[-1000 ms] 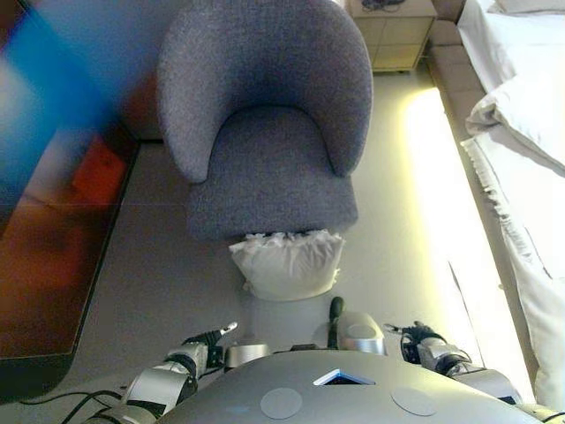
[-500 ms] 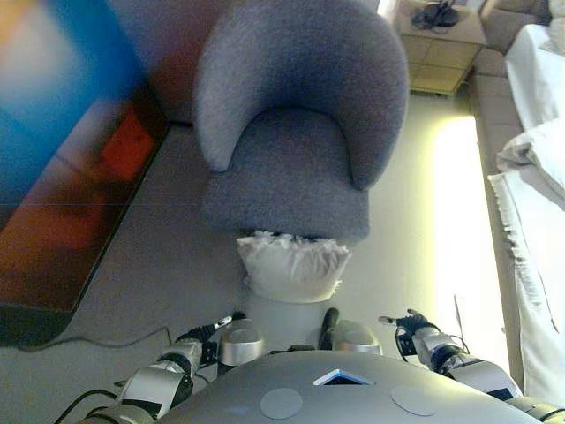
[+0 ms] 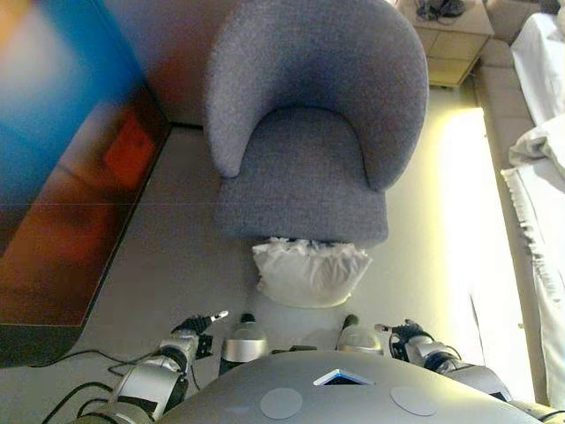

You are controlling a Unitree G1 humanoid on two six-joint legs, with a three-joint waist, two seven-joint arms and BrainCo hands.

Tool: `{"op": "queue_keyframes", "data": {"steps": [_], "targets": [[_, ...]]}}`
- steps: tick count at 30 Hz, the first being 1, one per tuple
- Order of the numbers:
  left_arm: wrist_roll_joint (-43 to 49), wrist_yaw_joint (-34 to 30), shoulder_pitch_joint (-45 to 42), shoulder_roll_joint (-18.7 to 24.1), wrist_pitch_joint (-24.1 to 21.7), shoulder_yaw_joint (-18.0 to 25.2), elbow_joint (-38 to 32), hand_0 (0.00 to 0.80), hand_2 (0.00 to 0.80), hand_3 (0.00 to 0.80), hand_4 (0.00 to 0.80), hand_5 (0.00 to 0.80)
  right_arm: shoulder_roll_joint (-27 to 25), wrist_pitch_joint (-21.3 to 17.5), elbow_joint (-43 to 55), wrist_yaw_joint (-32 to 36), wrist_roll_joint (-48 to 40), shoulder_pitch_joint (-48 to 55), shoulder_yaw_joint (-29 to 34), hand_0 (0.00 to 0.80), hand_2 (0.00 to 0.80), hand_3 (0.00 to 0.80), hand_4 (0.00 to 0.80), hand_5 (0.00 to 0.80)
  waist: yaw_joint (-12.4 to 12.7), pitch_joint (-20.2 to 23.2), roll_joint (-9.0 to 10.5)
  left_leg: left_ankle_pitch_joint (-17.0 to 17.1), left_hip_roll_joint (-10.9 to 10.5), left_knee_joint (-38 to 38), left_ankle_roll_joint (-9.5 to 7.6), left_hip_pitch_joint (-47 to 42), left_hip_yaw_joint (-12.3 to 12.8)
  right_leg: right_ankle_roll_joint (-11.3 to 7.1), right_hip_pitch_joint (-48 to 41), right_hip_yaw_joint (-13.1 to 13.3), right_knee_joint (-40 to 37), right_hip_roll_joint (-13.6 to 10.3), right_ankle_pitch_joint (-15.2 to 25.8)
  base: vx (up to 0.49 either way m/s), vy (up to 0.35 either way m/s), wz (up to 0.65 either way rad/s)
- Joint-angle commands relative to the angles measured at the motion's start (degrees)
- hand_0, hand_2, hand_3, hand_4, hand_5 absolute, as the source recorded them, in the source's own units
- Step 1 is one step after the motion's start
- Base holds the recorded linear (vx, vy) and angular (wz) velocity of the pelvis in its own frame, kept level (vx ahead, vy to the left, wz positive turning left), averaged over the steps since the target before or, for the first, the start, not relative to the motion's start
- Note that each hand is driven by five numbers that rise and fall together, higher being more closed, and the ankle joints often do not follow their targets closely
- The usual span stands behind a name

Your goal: Pick up the cushion and take it to the sofa

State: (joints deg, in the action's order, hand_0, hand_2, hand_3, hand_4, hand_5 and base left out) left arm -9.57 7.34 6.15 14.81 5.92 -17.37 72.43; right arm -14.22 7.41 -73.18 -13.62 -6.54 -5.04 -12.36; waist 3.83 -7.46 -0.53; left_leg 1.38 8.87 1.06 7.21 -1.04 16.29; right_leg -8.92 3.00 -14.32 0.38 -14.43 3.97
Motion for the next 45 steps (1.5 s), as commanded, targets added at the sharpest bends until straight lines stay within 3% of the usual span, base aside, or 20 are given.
{"op": "queue_keyframes", "data": {"steps": [1, 6, 12, 14, 17, 20, 22, 29, 34, 35, 36, 37, 38, 39, 40, 41, 42, 43, 45], "targets": [[-1.51, 4.47, 6.87, 0.87, -4.26, -1.0, -0.7, 0.0, 0.0, 0.0, 0.0, 0.0, -2.86, -2.81, 1.68, -3.52, -3.32, -7.11, -1.04, 0.0, 0.0, 0.0, 0.0, 0.0, -1.66, -6.82, 0.36, -0.45, 4.52, 8.36, 0.65, 12.08, -5.55, -3.56, 0.88, 1.98, 4.27, -6.89, -1.64, -0.203, -0.233, -0.27], [-5.7, 10.81, 14.06, 1.36, -9.86, -2.87, -5.23, 0.0, 0.0, 0.0, 0.0, 0.0, -5.34, -5.15, 3.03, -8.75, -5.2, -15.16, -2.38, 0.0, 0.0, 0.0, 0.0, 0.0, -3.88, -13.79, -0.66, 0.27, 6.52, 13.37, 3.01, 22.83, -8.18, -3.3, 12.29, 5.39, 7.51, -6.33, -1.23, -0.227, -0.13, -0.18], [-13.25, 16.73, 23.06, 3.14, -12.65, -2.9, -8.9, 0.0, 0.0, 0.0, 0.0, 0.0, -8.34, -8.33, 5.08, -13.91, -4.8, -26.14, -3.88, 0.0, 0.0, 0.0, 0.0, 0.0, -5.43, -20.39, -1.35, 1.5, 4.67, 14.42, 2.8, 31.31, -10.1, -2.6, 24.9, 7.54, 12.95, -4.72, -1.15, -0.186, -0.011, -0.3], [-15.44, 21.6, 25.71, 1.01, -14.26, -3.26, -8.43, 0.0, 0.0, 0.0, 0.0, 0.0, -8.65, -9.4, 5.66, -15.38, -4.48, -29.23, -4.74, 0.0, 0.0, 0.0, 0.0, 0.0, -5.37, -22.23, -1.13, 1.73, 3.99, 15.14, 2.38, 34.45, -10.7, -2.12, 28.65, 7.5, 14.43, -4.01, -1.25, -0.15, -0.023, -0.18], [-15.26, 25.1, 28.17, 1.25, -16.04, -2.19, -9.79, 0.0, 0.0, 0.0, 0.0, 0.0, -9.71, -8.86, 9.1, -19.07, -3.4, -31.66, -5.85, 0.0, 0.0, 0.0, 0.0, 0.0, -5.34, -22.33, -1.92, 3.08, 3.12, 14.31, 2.31, 39.73, -11.39, -1.78, 34.74, 7.59, 15.75, -3.7, -0.92, -0.059, 0.048, -0.04], [-19.14, 26.78, 29.85, 2.28, -17.54, -0.76, -12.43, 0.0, 0.0, 0.0, 0.0, 0.0, -12.73, -14.73, 8.46, -18.1, -3.66, -31.65, -4.05, 0.0, 0.0, 0.0, 0.0, 0.0, -5.74, -22.33, -2.38, 2.81, 1.64, 15.13, 1.88, 43.91, -11.41, -1.45, 39.57, 8.09, 15.78, -3.3, -0.07, -0.037, 0.107, 0.05], [-20.77, 26.77, 31.0, 2.66, -19.07, -0.1, -12.4, 0.0, 0.0, 0.0, 0.0, 0.0, -14.07, -15.84, 8.17, -18.55, -2.7, -32.99, -4.56, 0.0, 0.0, 0.0, 0.0, 0.0, -5.74, -22.33, -2.83, 2.78, 1.16, 15.64, 1.73, 45.94, -11.59, -1.44, 41.99, 8.04, 16.26, -3.69, 0.12, 0.002, 0.131, 0.1], [-30.32, 28.75, 36.31, 5.46, -22.75, 2.38, -13.58, 0.0, 0.0, 0.0, 0.0, 0.0, -15.44, -12.73, 12.71, -23.51, -0.56, -40.74, -7.59, 0.0, 0.0, 0.0, 0.0, 0.0, -4.12, -22.33, -3.02, 4.1, 0.72, 17.39, 0.93, 57.86, -12.84, -1.21, 53.63, 8.16, 19.76, -4.28, 0.54, -0.029, 0.074, 0.14], [-30.29, 29.45, 36.29, 7.06, -24.12, 4.28, -15.91, 0.0, 0.0, 0.0, 0.0, 0.0, -16.78, -13.7, 16.25, -26.74, 0.41, -43.07, -8.26, 0.0, 0.0, 0.0, 0.0, 0.0, -2.78, -22.33, -2.45, 4.12, 1.25, 19.7, 0.3, 66.57, -14.44, -0.66, 61.88, 8.86, 24.25, -4.55, -0.57, -0.005, 0.014, 0.21], [-31.69, 24.63, 35.68, 6.84, -28.21, 4.6, -15.39, 0.0, 0.0, 0.0, 0.0, 0.0, -16.82, -18.08, 17.68, -27.78, 3.75, -42.32, -8.49, 0.0, 0.0, 0.0, 0.0, 0.0, -2.82, -22.33, -2.19, 3.68, 0.88, 20.84, 0.03, 68.43, -15.17, -0.41, 63.4, 9.07, 25.64, -4.09, -1.18, -0.033, 0.014, 0.25], [-30.55, 24.81, 34.79, 6.23, -31.36, 3.89, -15.57, 0.0, 0.0, 0.0, 0.0, 0.0, -16.8, -17.25, 17.34, -29.87, 3.23, -42.28, -8.86, 0.0, 0.0, 0.0, 0.0, 0.0, -2.72, -22.33, -2.1, 3.52, 0.77, 21.36, -0.08, 69.95, -15.53, -0.47, 64.91, 9.13, 26.06, -4.3, -1.16, -0.045, 0.008, 0.32], [-27.22, 28.79, 33.73, 6.03, -31.04, 4.12, -15.43, 0.0, 0.0, 0.0, 0.0, 0.0, -16.8, -19.26, 17.76, -30.55, 3.6, -40.79, -8.27, 0.0, 0.0, 0.0, 0.0, 0.0, -2.68, -22.33, -2.0, 3.19, 0.45, 22.27, -0.16, 71.43, -16.17, -0.48, 66.19, 9.38, 27.06, -4.22, -1.33, -0.03, -0.013, 0.39], [-25.64, 29.1, 32.35, 5.84, -34.11, 3.4, -16.78, 0.0, 0.0, 0.0, 0.0, 0.0, -16.66, -21.4, 18.89, -31.15, 3.87, -39.29, -7.8, 0.0, 0.0, 0.0, 0.0, 0.0, -2.57, -22.33, -1.94, 3.01, 0.49, 22.66, -0.39, 72.83, -16.52, -0.68, 67.49, 9.44, 27.41, -4.55, -1.37, -0.011, -0.007, 0.37], [-22.92, 30.31, 31.32, 5.84, -35.18, 3.04, -19.3, 0.0, 0.0, 0.0, 0.0, 0.0, -16.84, -43.04, 20.44, -21.14, -1.85, -38.27, -7.76, 0.0, 0.0, 0.0, 0.0, 0.0, -2.37, -22.33, -1.85, 2.68, 0.43, 23.25, -0.47, 74.18, -16.81, -0.74, 68.64, 9.52, 27.94, -4.6, -1.66, -0.01, 0.008, 0.32], [-21.81, 31.57, 31.0, 5.89, -36.63, 2.18, -21.34, 0.0, 0.0, 0.0, 0.0, 0.0, -15.57, -40.36, 26.02, -22.91, 1.64, -37.45, -6.94, 0.0, 0.0, 0.0, 0.0, 0.0, -2.25, -22.33, -1.82, 2.59, 0.05, 23.58, -0.42, 75.73, -17.24, -0.8, 69.89, 9.66, 28.32, -4.23, -1.9, -0.023, 0.029, 0.25], [-20.36, 32.85, 30.38, 5.57, -38.0, 2.16, -23.63, 0.0, 0.0, 0.0, 0.0, 0.0, -15.94, -26.29, 27.75, -28.76, 6.92, -36.45, -6.95, 0.0, 0.0, 0.0, 0.0, 0.0, -2.23, -22.33, -1.82, 2.37, -0.38, 24.37, -0.31, 77.18, -17.53, -0.99, 71.24, 10.02, 28.84, -3.98, -1.84, -0.033, 0.045, 0.23], [-18.01, 34.01, 30.0, 5.5, -38.56, 2.28, -25.38, 0.0, 0.0, 0.0, 0.0, 0.0, -17.13, -24.47, 25.71, -29.8, 4.76, -35.67, -7.38, 0.0, 0.0, 0.0, 0.0, 0.0, -2.18, -22.33, -1.78, 2.16, -0.34, 25.07, -0.4, 78.2, -17.59, -1.22, 72.26, 10.27, 29.48, -4.08, -1.71, -0.016, 0.031, 0.14], [-15.97, 34.5, 30.26, 6.03, -39.54, 2.15, -26.1, 0.0, 0.0, 0.0, 0.0, 0.0, -17.71, -29.93, 23.92, -27.45, 6.75, -34.65, -6.81, 0.0, 0.0, 0.0, 0.0, 0.0, -2.27, -22.33, -1.55, 1.95, -0.03, 25.56, -0.5, 79.24, -17.66, -1.38, 73.01, 10.26, 30.1, -4.13, -1.86, 0.006, 0.003, 0.04], [-13.69, 34.04, 32.26, 7.63, -39.95, 0.92, -27.63, 0.0, 0.0, 0.0, 0.0, 0.0, -19.27, -30.94, 27.59, -24.55, 5.68, -34.61, -8.71, 0.0, 0.0, 0.0, 0.0, 0.0, -2.49, -22.33, -0.66, 1.56, 0.26, 26.46, -0.69, 81.06, -17.96, -1.58, 74.16, 10.0, 30.71, -4.27, -2.06, 0.0, 0.0, 0.0]]}}
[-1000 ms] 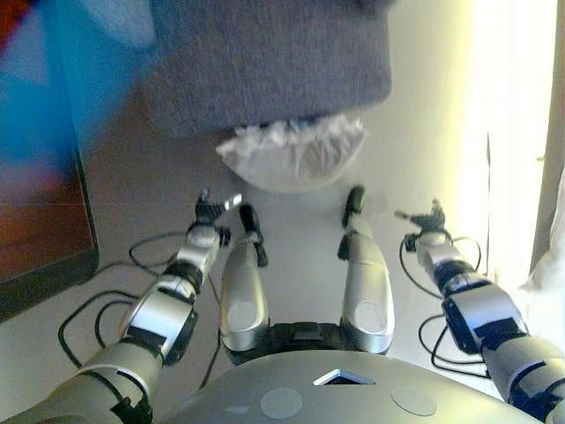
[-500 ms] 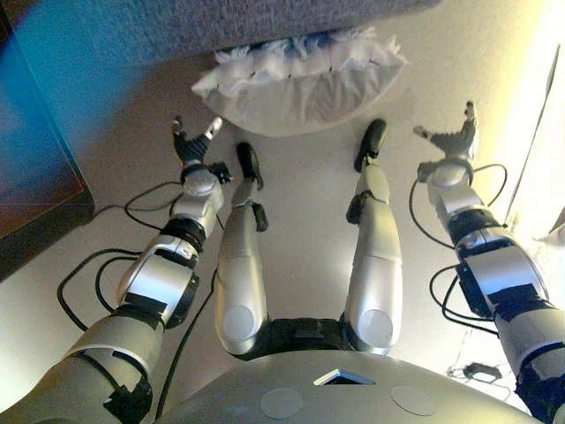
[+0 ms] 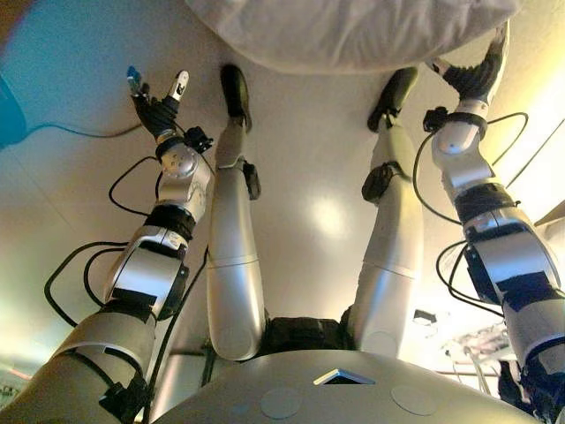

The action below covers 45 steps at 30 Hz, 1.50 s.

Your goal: Pick up the cushion and take it to the sofa

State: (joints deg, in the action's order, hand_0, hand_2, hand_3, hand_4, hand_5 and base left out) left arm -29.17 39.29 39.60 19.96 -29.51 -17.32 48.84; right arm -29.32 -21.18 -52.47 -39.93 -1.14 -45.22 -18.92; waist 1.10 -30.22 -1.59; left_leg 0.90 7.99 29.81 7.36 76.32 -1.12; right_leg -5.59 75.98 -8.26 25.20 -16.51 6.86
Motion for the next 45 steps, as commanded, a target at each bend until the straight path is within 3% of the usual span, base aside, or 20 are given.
{"op": "queue_keyframes", "data": {"steps": [1, 4, 8, 12, 19, 22, 25, 26, 27, 28, 29, 33, 38, 45], "targets": [[6.57, 0.34, 0.53, 3.13, -3.75, 0.19, -4.99, 0.0, 0.0, 0.0, 0.0, 0.0, -5.13, -0.08, 10.98, 4.19, -0.89, 4.53, -3.45, 0.0, 0.0, 0.0, 0.0, 0.0, 0.09, 0.42, 0.78, 1.93, 1.39, -1.92, -0.77, 4.69, -0.57, -4.99, 2.06, 3.93, 6.41, -2.24, -5.1, 0.0, 0.0, 0.0], [5.31, -9.6, 6.12, 4.84, -0.26, -2.38, -6.8, 0.0, 0.0, 0.0, 0.0, 0.0, -7.08, 3.41, 17.65, 11.25, -4.61, 0.5, -6.26, 0.0, 0.0, 0.0, 0.0, 0.0, -0.34, 0.42, 1.45, 1.98, 1.69, -1.64, -0.55, 6.55, -0.56, -5.0, 3.68, 3.88, 6.58, -2.3, -5.1, -0.007, 0.029, -0.04], [5.95, -18.83, 13.59, 8.33, 4.16, -8.74, -6.77, 0.0, 0.0, 0.0, 0.0, 0.0, -9.38, 3.54, 20.2, 17.7, -10.75, -5.25, -8.32, 0.0, 0.0, 0.0, 0.0, 0.0, -0.91, 0.42, 1.63, 2.55, 2.13, -1.76, 0.01, 8.94, -0.51, -5.33, 6.06, 4.25, 6.28, -2.27, -4.31, -0.021, 0.071, -0.1], [4.28, -17.54, 19.25, 9.21, 4.16, -11.94, -5.4, 0.0, 0.0, 0.0, 0.0, 0.0, -9.46, 1.62, 19.93, 19.99, -15.44, -9.21, -10.0, 0.0, 0.0, 0.0, 0.0, 0.0, -1.58, 0.42, 1.68, 2.47, 2.6, -1.13, 0.28, 11.26, -0.26, -5.48, 8.71, 4.71, 6.82, -2.07, -4.2, -0.009, 0.061, -0.15], [0.53, -10.49, 27.39, 6.51, 4.71, -10.9, -4.53, 0.0, 0.0, 0.0, 0.0, 0.0, -4.68, 0.45, 19.62, 19.33, -20.62, -14.32, -9.43, 0.0, 0.0, 0.0, 0.0, 0.0, -2.36, 0.42, 2.29, 2.37, 2.83, -0.88, 0.97, 13.56, -0.84, -5.67, 10.69, 4.94, 6.59, -1.94, -4.58, 0.009, -0.014, -0.07], [0.04, -12.97, 29.15, 4.55, 6.32, -11.34, -5.51, 0.0, 0.0, 0.0, 0.0, 0.0, -2.43, 0.48, 20.89, 22.03, -20.5, -15.29, -9.0, 0.0, 0.0, 0.0, 0.0, 0.0, -2.78, 0.42, 2.16, 2.37, 2.39, -1.3, 1.21, 13.56, -1.1, -5.95, 10.82, 5.31, 5.41, -1.83, -4.17, 0.0, 0.0, 0.0], [-3.1, -21.05, 28.65, 3.06, 7.86, -12.22, -7.19, 0.0, 0.0, 0.0, 0.0, 0.0, -0.97, 0.76, 23.31, 27.65, -21.71, -15.71, -9.25, 0.0, 0.0, 0.0, 0.0, 0.0, -2.96, 0.42, 1.55, 2.69, 2.27, -1.92, 1.38, 13.25, -1.09, -6.27, 10.68, 5.55, 4.24, -1.85, -3.51, 0.005, -0.002, 0.03], [-3.26, -22.99, 28.15, 2.7, 7.77, -12.35, -7.82, 0.681, 0.681, 0.681, 0.681, 0.681, -0.97, 0.98, 24.07, 30.25, -22.91, -15.79, -9.35, 0.0, 0.0, 0.0, 0.0, 0.0, -2.96, 0.42, 1.35, 2.77, 2.19, -2.03, 1.43, 13.18, -1.06, -6.3, 10.72, 5.69, 4.06, -1.89, -3.36, 0.0, 0.0, 0.0], [-4.32, -26.1, 27.1, 2.21, 7.56, -12.4, -8.86, 0.8, 0.8, 0.8, 0.8, 0.8, -0.79, 1.46, 25.34, 33.55, -24.29, -15.55, -9.41, 0.091, 0.091, 0.091, 0.091, 0.091, -2.94, 0.42, 1.11, 2.83, 2.09, -2.04, 1.53, 13.16, -1.05, -6.33, 10.83, 5.85, 3.9, -1.92, -3.19, 0.0, 0.0, 0.0], [-5.19, -27.66, 26.37, 1.84, 7.46, -12.47, -9.6, 0.8, 0.8, 0.8, 0.8, 0.8, -0.54, 1.66, 26.29, 35.44, -24.68, -15.24, -9.49, 0.402, 0.402, 0.402, 0.402, 0.402, -2.92, 0.42, 1.02, 2.87, 2.01, -2.1, 1.59, 13.06, -1.05, -6.36, 10.78, 5.89, 3.81, -1.93, -3.13, 0.0, -0.013, 0.03], [-6.42, -29.37, 25.37, 1.38, 7.26, -12.55, -10.65, 0.8, 0.8, 0.8, 0.8, 0.8, -0.26, 1.66, 27.6, 37.73, -25.17, -15.1, -9.92, 0.8, 0.8, 0.8, 0.8, 0.8, -2.85, 0.42, 0.88, 2.95, 1.94, -2.07, 1.7, 13.02, -1.06, -6.43, 10.82, 5.98, 3.88, -1.98, -3.07, 0.0, 0.0, 0.0], [-10.57, -32.38, 21.93, -0.47, 6.16, -11.55, -13.69, 0.8, 0.8, 0.8, 0.8, 0.8, 0.19, 1.8, 29.98, 40.77, -25.79, -14.68, -10.52, 0.8, 0.8, 0.8, 0.8, 0.8, -2.51, 0.42, 0.46, 3.0, 1.86, -1.76, 1.86, 12.76, -1.2, -6.46, 10.91, 6.41, 4.13, -2.46, -2.85, -0.014, -0.04, 0.02], [-6.11, -30.53, 15.07, -2.12, 5.3, -10.92, -18.82, 0.8, 0.8, 0.8, 0.8, 0.8, -0.06, 1.46, 31.8, 40.56, -24.74, -11.23, -9.85, 0.8, 0.8, 0.8, 0.8, 0.8, -1.91, 0.42, 0.28, 3.32, 1.46, -2.72, 1.74, 9.43, -1.63, -6.32, 7.81, 5.51, 2.85, -3.07, -2.23, -0.037, -0.087, 0.07], [-0.03, -22.85, 1.65, -4.03, 0.84, -10.1, -26.94, 0.8, 0.8, 0.8, 0.8, 0.8, 0.3, -2.97, 35.73, 37.57, -19.81, 1.19, -8.04, 0.8, 0.8, 0.8, 0.8, 0.8, -1.46, 0.42, 1.11, 5.49, 2.58, -7.86, 2.03, -8.56, 1.02, -6.0, -9.36, 1.41, -0.7, -3.3, -1.72, -0.04, -0.065, -0.01]]}}
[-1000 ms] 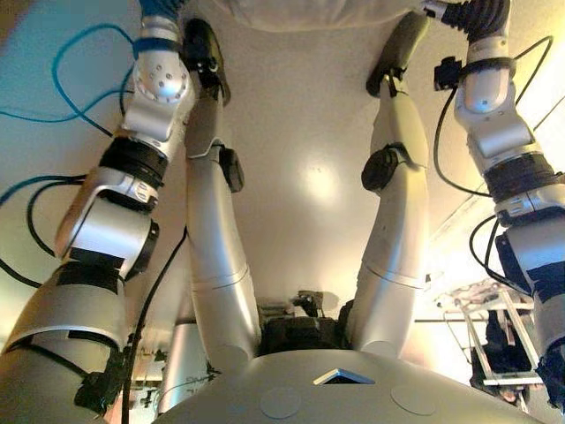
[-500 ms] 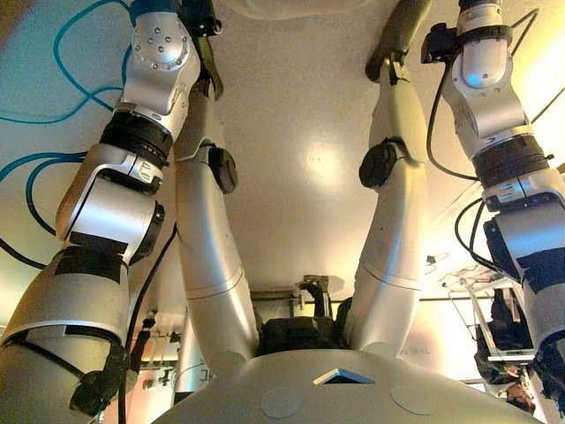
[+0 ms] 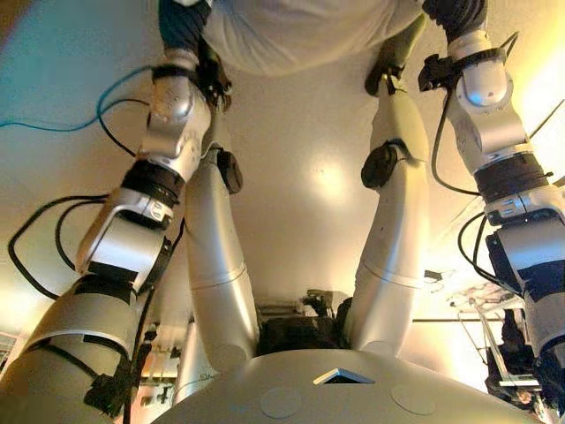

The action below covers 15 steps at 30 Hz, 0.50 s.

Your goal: Pick up the cushion and take it to the sofa

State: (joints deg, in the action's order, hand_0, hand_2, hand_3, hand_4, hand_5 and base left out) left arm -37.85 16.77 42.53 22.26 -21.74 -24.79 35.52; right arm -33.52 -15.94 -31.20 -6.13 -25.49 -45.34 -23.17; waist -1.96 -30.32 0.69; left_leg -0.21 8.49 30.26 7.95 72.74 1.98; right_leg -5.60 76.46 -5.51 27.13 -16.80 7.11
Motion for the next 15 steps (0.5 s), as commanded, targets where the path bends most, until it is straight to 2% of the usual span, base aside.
{"op": "queue_keyframes", "data": {"steps": [1, 4, 8, 10, 12, 13, 15], "targets": [[9.34, 0.25, -3.83, -6.41, -7.2, -2.63, -15.65, 0.8, 0.8, 0.8, 0.8, 0.8, 4.87, -8.32, 16.23, 3.28, 5.84, 4.21, -3.34, 0.8, 0.8, 0.8, 0.8, 0.8, 1.56, 0.53, -0.89, 6.64, 2.24, -9.17, 1.54, -9.36, -1.32, -5.98, -14.18, -1.96, -3.67, -2.77, -1.9, -0.014, -0.05, -0.08], [8.98, 0.69, -9.58, -5.62, -5.56, -1.71, -20.4, 0.8, 0.8, 0.8, 0.8, 0.8, 4.98, -8.82, 20.15, 3.8, 6.18, 11.74, -1.04, 0.8, 0.8, 0.8, 0.8, 0.8, 1.56, 0.53, -0.2, 6.29, 3.21, -12.13, 1.84, -20.4, 0.84, -6.07, -24.54, -3.82, -5.68, -2.27, -2.53, 0.023, -0.083, -0.12], [5.01, -2.49, -18.26, -3.42, -3.06, 1.45, -24.73, 0.8, 0.8, 0.8, 0.8, 0.8, 4.99, -8.57, 25.13, 6.8, 6.88, 22.24, 2.91, 0.8, 0.8, 0.8, 0.8, 0.8, 1.77, 0.53, 0.52, 5.63, 4.4, -15.45, 1.8, -35.31, 3.68, -5.71, -38.61, -6.41, -6.82, -1.43, -4.38, 0.051, -0.042, -0.16], [3.9, -5.31, -24.46, -1.69, -2.61, 3.77, -26.68, 0.8, 0.8, 0.8, 0.8, 0.8, 4.89, -8.41, 27.41, 9.16, 7.6, 29.44, 5.04, 0.8, 0.8, 0.8, 0.8, 0.8, 2.2, 1.07, 0.56, 5.13, 4.13, -17.05, 1.41, -44.41, 3.6, -5.67, -47.39, -6.71, -8.4, -0.79, -4.99, 0.174, 0.018, -0.22], [2.2, -7.04, -29.19, -1.1, -3.39, 5.39, -28.38, 0.8, 0.8, 0.8, 0.8, 0.8, 4.84, -8.76, 29.43, 10.72, 7.95, 33.86, 6.06, 0.8, 0.8, 0.8, 0.8, 0.8, 2.44, 3.27, 0.36, 5.09, 3.76, -19.06, 1.11, -48.92, 2.79, -5.61, -52.33, -6.88, -11.18, -0.32, -4.76, 0.209, 0.06, -0.23], [0.79, -8.11, -32.56, -0.86, -3.18, 6.68, -29.7, 0.8, 0.8, 0.8, 0.8, 0.8, 5.09, -8.22, 30.81, 11.89, 8.3, 36.61, 6.66, 0.8, 0.8, 0.8, 0.8, 0.8, 2.8, 5.32, -0.01, 4.57, 3.0, -20.46, 0.69, -52.53, 1.31, -5.44, -56.24, -6.75, -12.76, -0.25, -5.06, 0.22, 0.081, -0.15], [-0.37, -9.82, -36.57, -0.79, -3.13, 8.16, -31.73, 0.8, 0.8, 0.8, 0.8, 0.8, 6.11, -8.67, 32.69, 12.6, 9.96, 40.56, 7.36, 0.8, 0.8, 0.8, 0.8, 0.8, 2.95, 8.23, -0.18, 4.46, 2.71, -22.57, 0.24, -56.62, 0.96, -5.19, -60.89, -7.05, -14.99, -0.23, -5.05, 0.262, 0.087, -0.09]]}}
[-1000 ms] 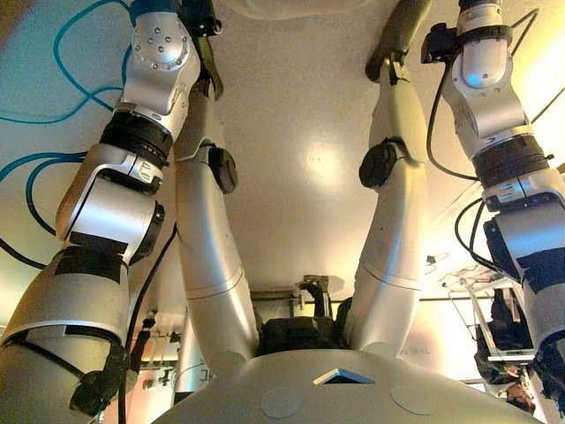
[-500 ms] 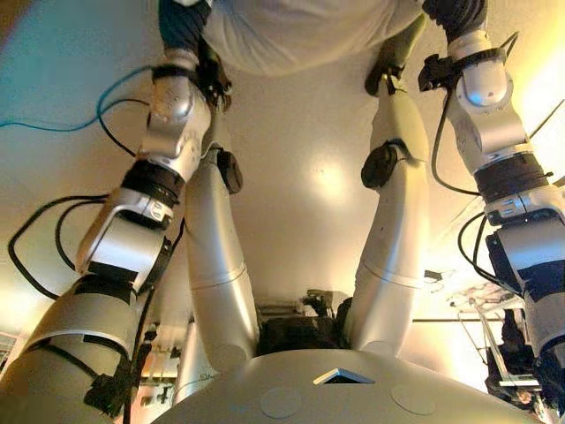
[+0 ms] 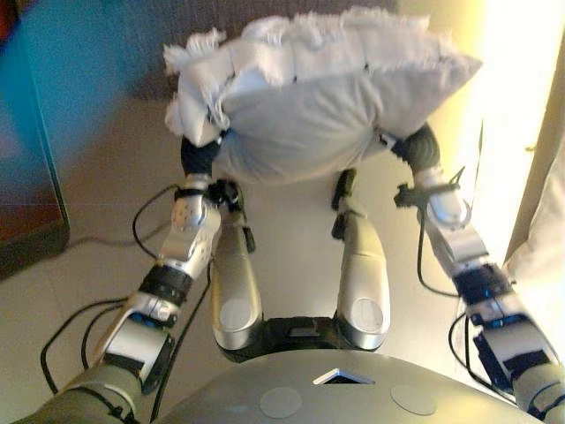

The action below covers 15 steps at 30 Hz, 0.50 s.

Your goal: Pick up the cushion and take it to the sofa

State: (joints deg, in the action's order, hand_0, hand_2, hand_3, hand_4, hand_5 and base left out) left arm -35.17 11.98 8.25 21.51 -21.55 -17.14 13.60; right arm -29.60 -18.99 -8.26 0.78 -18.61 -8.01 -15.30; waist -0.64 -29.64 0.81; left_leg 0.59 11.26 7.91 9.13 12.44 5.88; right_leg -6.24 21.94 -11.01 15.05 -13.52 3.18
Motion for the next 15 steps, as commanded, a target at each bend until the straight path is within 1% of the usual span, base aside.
{"op": "queue_keyframes", "data": {"steps": [1, 2, 3, 4, 5, 6, 8, 11, 15], "targets": [[-2.63, -6.21, -4.51, -0.24, -2.7, 1.21, -10.94, 0.8, 0.8, 0.8, 0.8, 0.8, 2.78, -6.1, 10.83, 5.3, 4.47, 5.7, 0.03, 0.8, 0.8, 0.8, 0.8, 0.8, 1.65, 9.44, -0.3, 3.37, -0.11, -1.1, -1.19, 1.35, -2.05, -4.37, -9.17, -2.22, -3.87, -3.66, -1.43, 0.245, 0.057, -0.02], [-2.32, -6.62, -5.46, -0.35, -2.58, 1.27, -11.4, 0.8, 0.8, 0.8, 0.8, 0.8, 2.9, -6.13, 11.41, 4.97, 4.86, 6.7, 0.2, 0.8, 0.8, 0.8, 0.8, 0.8, 1.64, 9.93, -0.31, 3.28, -0.18, -1.59, -1.34, 0.11, -1.69, -4.37, -10.59, -2.53, -4.41, -3.72, -1.5, 0.273, 0.014, 0.09], [-1.82, -7.97, -7.55, -0.53, -2.04, 1.37, -12.53, 0.8, 0.8, 0.8, 0.8, 0.8, 3.09, -5.95, 13.14, 3.55, 5.89, 9.14, 0.72, 0.8, 0.8, 0.8, 0.8, 0.8, 1.7, 12.04, -0.27, 2.96, -0.33, -2.88, -1.71, -3.12, -0.72, -4.51, -14.09, -3.21, -5.69, -3.92, -1.61, 0.249, 0.015, 0.14], [-1.4, -8.88, -9.04, -0.72, -1.82, 1.29, -13.61, 0.8, 0.8, 0.8, 0.8, 0.8, 3.17, -6.45, 14.2, 2.16, 6.37, 10.64, 0.98, 0.8, 0.8, 0.8, 0.8, 0.8, 1.77, 13.49, -0.27, 2.77, -0.36, -3.85, -1.9, -4.99, -0.44, -4.72, -15.91, -3.53, -6.59, -4.07, -1.49, 0.258, 0.03, 0.2], [-0.98, -9.42, -10.23, -0.89, -1.77, 1.3, -14.51, 0.8, 0.8, 0.8, 0.8, 0.8, 3.36, -6.88, 14.93, 1.87, 5.51, 11.55, 1.23, 0.8, 0.8, 0.8, 0.8, 0.8, 1.88, 14.48, -0.32, 2.51, -0.45, -4.58, -2.1, -6.46, -0.35, -4.88, -17.23, -3.7, -7.27, -4.26, -1.32, 0.216, 0.047, 0.18], [-0.4, -9.65, -12.1, -1.02, -1.36, 1.32, -15.8, 0.8, 0.8, 0.8, 0.8, 0.8, 4.01, -6.55, 16.4, 2.05, 5.13, 12.99, 1.44, 0.8, 0.8, 0.8, 0.8, 0.8, 1.92, 16.39, -0.38, 2.26, -0.41, -5.8, -2.26, -8.63, 0.19, -5.17, -19.08, -4.04, -8.42, -4.38, -1.04, 0.163, 0.052, 0.14], [0.46, -10.18, -14.51, -0.87, -1.97, 1.22, -17.1, 0.8, 0.8, 0.8, 0.8, 0.8, 4.56, -7.06, 18.04, 3.03, 4.61, 14.78, 1.59, 0.8, 0.8, 0.8, 0.8, 0.8, 1.91, 18.16, -0.41, 2.05, -0.4, -7.77, -2.41, -11.42, 0.93, -5.56, -21.4, -4.45, -10.2, -4.45, -0.59, 0.105, 0.047, 0.06], [1.46, -8.9, -16.48, -0.21, -2.55, 1.24, -19.01, 0.8, 0.8, 0.8, 0.8, 0.8, 4.65, -6.63, 20.14, 3.4, 4.64, 16.52, 1.16, 0.8, 0.8, 0.8, 0.8, 0.8, 1.71, 20.37, -0.42, 1.72, -0.7, -10.63, -2.73, -15.34, 1.83, -6.02, -24.58, -4.89, -12.62, -4.66, 0.03, 0.067, 0.022, 0.0], [-0.37, -7.14, -16.69, 0.1, -1.61, 1.84, -19.43, 0.8, 0.8, 0.8, 0.8, 0.8, 5.11, -5.12, 20.56, 1.13, 5.36, 16.43, -0.07, 0.8, 0.8, 0.8, 0.8, 0.8, 1.8, 22.34, -0.19, 0.82, -1.03, -12.4, -2.98, -18.13, 2.4, -6.44, -27.52, -5.9, -14.77, -4.94, 0.79, 0.023, -0.012, -0.02]]}}
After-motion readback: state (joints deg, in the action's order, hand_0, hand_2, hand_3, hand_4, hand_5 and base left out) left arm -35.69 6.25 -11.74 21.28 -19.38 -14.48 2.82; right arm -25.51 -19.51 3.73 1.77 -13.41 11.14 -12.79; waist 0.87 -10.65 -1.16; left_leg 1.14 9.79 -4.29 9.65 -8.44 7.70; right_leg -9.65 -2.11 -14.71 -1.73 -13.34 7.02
